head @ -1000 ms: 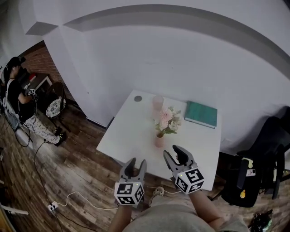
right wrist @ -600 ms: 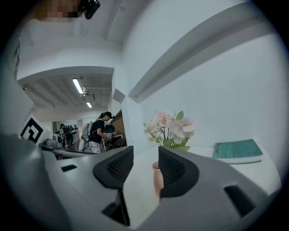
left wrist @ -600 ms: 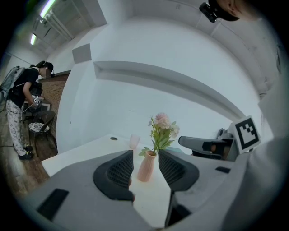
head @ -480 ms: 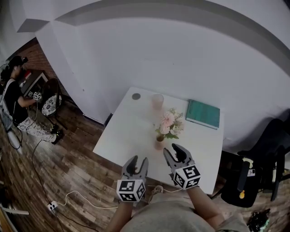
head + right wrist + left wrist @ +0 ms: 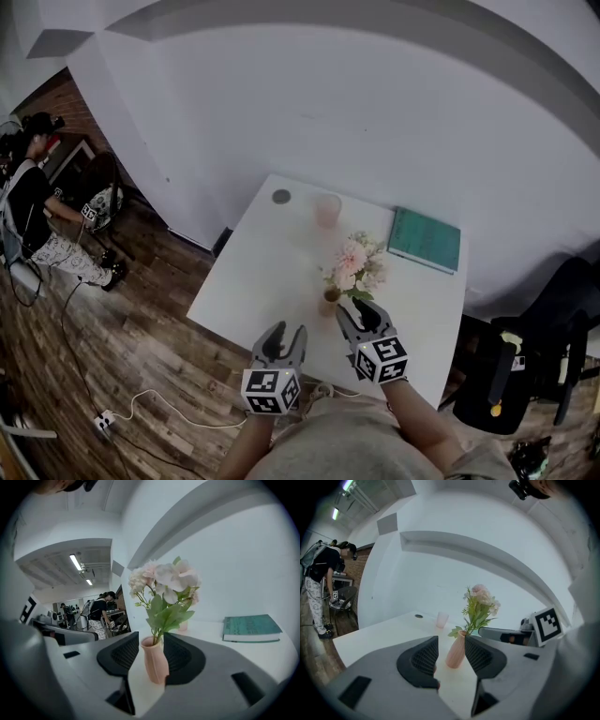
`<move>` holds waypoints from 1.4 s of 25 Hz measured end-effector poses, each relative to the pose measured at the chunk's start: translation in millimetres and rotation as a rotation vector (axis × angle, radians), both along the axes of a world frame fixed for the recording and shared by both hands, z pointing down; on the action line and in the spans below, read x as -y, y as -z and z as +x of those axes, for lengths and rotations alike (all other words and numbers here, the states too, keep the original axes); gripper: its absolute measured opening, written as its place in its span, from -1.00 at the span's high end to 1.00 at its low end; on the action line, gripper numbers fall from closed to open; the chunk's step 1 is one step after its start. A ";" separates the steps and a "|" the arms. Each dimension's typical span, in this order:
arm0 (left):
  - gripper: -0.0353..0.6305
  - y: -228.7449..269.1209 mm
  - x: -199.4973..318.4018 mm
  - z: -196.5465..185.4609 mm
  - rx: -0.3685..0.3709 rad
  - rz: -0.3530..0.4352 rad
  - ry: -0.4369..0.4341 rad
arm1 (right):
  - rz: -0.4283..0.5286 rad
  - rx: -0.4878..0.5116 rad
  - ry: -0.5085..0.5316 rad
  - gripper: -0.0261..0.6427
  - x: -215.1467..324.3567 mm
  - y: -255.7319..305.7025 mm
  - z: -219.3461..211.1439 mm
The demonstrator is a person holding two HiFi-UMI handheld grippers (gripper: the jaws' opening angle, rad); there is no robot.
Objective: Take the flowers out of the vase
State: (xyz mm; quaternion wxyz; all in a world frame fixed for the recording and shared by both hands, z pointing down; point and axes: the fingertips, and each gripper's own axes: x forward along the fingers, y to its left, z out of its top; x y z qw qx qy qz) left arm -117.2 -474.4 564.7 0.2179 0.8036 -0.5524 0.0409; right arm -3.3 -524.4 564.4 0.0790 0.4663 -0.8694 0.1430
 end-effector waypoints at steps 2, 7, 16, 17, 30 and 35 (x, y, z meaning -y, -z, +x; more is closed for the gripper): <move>0.40 -3.0 4.6 0.5 0.000 -0.006 -0.003 | -0.012 0.001 0.001 0.43 6.8 -5.6 -0.7; 0.40 -10.9 15.5 -0.1 0.003 -0.025 -0.006 | -0.034 0.008 0.009 0.44 22.6 -15.4 -5.8; 0.40 -19.3 25.3 5.6 0.002 -0.046 -0.010 | -0.036 0.016 0.021 0.50 40.3 -16.7 -11.3; 0.40 -19.5 25.7 5.9 0.001 -0.047 -0.009 | -0.038 0.017 0.021 0.51 41.8 -16.9 -12.0; 0.40 -18.2 22.2 8.9 -0.005 -0.051 0.003 | -0.027 -0.015 0.035 0.75 43.6 -16.3 -17.5; 0.40 -16.1 13.3 7.0 -0.006 -0.050 0.009 | -0.008 -0.034 0.042 0.77 38.6 -11.8 -19.3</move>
